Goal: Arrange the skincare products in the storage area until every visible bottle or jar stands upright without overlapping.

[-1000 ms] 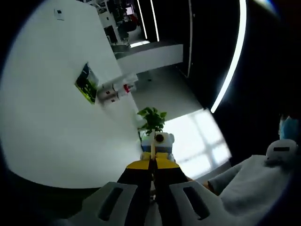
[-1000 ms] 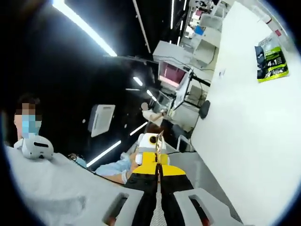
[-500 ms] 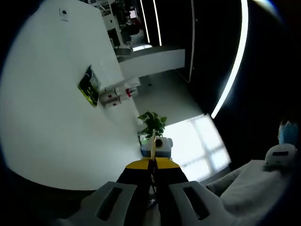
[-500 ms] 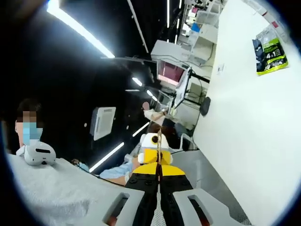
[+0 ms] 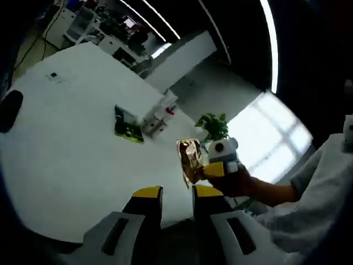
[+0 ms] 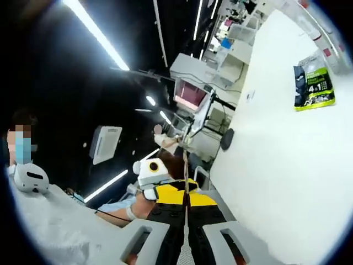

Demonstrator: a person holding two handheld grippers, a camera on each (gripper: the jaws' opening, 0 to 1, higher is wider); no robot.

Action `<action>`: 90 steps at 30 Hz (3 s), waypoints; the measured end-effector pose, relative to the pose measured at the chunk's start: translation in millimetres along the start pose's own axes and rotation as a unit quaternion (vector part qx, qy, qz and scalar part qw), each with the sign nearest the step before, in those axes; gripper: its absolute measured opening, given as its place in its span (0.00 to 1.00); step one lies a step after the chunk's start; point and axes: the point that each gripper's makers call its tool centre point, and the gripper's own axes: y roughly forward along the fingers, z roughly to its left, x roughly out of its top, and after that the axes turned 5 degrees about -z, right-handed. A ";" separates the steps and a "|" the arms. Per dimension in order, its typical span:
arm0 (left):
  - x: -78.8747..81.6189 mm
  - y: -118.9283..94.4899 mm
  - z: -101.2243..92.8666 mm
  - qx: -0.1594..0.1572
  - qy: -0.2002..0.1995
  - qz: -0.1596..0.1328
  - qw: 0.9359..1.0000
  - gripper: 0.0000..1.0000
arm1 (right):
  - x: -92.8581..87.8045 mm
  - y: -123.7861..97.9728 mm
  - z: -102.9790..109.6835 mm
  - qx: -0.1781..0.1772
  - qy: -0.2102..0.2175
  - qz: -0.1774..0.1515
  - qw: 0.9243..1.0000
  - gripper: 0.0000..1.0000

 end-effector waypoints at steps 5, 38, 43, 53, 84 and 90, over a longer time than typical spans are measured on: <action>-15.8 -11.5 46.5 0.101 0.109 0.058 0.987 0.29 | 1.1 9.3 -12.9 -0.032 -0.001 0.016 0.999 0.00; -91.0 -13.6 76.9 0.137 0.321 0.226 0.909 0.05 | 107.3 76.3 -103.1 -0.205 -0.018 -0.044 0.978 0.00; -92.6 -14.2 79.1 0.140 0.316 0.229 0.910 0.03 | 128.1 91.2 -119.7 -0.229 -0.015 -0.063 0.971 0.00; -94.8 -15.7 83.2 0.145 0.305 0.232 0.912 0.02 | 157.6 106.9 -143.4 -0.254 -0.004 -0.081 0.964 0.00; -100.0 -18.6 89.8 0.148 0.296 0.239 0.913 0.01 | 181.2 88.8 -226.6 -0.370 0.071 -0.096 0.921 0.00; -101.7 -19.3 90.1 0.147 0.297 0.244 0.911 0.01 | 179.5 77.8 -235.8 -0.404 0.033 -0.074 0.911 0.00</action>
